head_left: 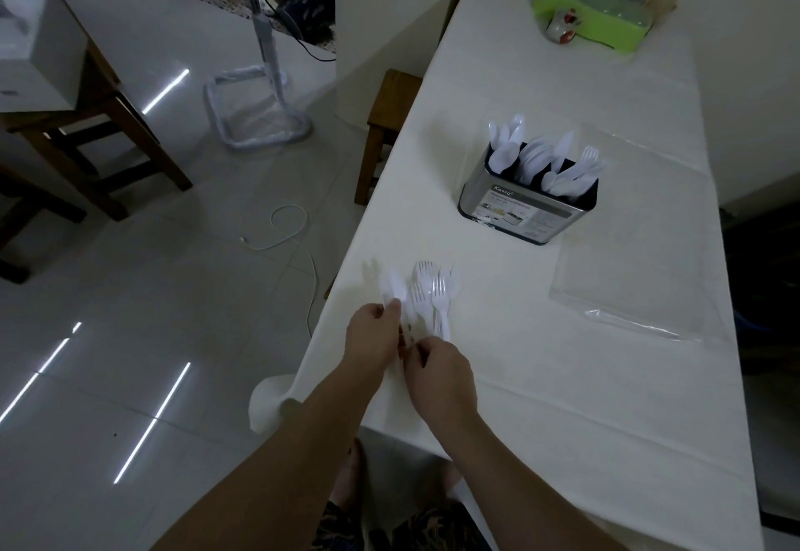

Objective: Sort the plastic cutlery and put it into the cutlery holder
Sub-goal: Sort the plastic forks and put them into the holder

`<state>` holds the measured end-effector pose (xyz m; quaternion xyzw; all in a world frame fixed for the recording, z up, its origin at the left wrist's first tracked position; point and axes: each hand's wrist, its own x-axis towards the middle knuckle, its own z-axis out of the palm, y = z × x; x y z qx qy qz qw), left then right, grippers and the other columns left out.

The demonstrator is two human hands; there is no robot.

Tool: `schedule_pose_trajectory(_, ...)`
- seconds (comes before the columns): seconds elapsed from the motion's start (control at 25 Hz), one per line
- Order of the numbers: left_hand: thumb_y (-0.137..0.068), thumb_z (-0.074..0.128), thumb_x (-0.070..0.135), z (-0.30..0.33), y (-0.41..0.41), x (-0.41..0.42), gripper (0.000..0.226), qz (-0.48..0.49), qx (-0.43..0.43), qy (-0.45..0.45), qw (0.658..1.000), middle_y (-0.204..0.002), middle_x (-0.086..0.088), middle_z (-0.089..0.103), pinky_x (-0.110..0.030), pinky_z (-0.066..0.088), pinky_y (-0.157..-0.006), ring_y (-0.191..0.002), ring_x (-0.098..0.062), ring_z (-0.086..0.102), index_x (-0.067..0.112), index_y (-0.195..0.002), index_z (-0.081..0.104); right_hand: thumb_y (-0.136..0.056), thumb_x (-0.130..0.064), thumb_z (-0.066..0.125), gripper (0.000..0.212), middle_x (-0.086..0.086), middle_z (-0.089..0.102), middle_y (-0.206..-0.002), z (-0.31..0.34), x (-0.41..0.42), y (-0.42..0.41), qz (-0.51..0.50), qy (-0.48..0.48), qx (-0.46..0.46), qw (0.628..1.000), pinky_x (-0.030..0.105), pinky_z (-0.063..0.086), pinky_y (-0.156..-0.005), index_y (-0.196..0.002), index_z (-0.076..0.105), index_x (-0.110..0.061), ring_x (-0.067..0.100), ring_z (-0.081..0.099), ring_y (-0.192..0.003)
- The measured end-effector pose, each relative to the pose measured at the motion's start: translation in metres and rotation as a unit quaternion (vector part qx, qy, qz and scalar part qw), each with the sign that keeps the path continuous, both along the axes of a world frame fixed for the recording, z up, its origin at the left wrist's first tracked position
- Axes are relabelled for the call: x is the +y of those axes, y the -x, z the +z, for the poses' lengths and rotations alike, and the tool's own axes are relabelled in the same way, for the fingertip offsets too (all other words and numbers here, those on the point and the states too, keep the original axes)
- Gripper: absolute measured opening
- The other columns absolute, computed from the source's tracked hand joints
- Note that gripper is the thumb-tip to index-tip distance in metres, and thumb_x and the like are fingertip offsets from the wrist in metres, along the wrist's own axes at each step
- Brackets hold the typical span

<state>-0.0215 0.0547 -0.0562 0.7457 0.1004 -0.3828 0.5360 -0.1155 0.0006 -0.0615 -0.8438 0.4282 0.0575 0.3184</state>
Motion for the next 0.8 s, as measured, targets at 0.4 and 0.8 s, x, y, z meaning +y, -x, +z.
schedule_pose_trajectory(0.4,-0.102,0.05,0.027,-0.008,-0.003,0.008,0.024,0.016,-0.002,0.001,1.0,-0.08,-0.011,0.068,-0.041,0.062,-0.073,-0.069,-0.021,0.072,0.009,-0.097,0.065,-0.098,-0.027,0.049,0.023,0.002,0.058,-0.109,-0.005,-0.027,0.017,-0.07,0.114,0.068,0.989,0.028,0.054,-0.081,-0.116,0.059,-0.016,0.016,0.058,-0.093)
schedule_pose_trajectory(0.8,-0.102,0.047,0.026,-0.009,0.003,0.009,0.032,-0.054,-0.016,-0.043,0.998,-0.082,-0.015,0.073,-0.026,0.048,-0.055,-0.057,-0.012,0.066,0.003,-0.091,0.066,-0.095,-0.02,0.049,0.009,-0.002,0.062,-0.088,-0.007,-0.032,0.003,-0.096,0.024,0.038,0.994,0.02,0.04,-0.054,-0.095,0.058,-0.017,0.01,0.056,-0.071)
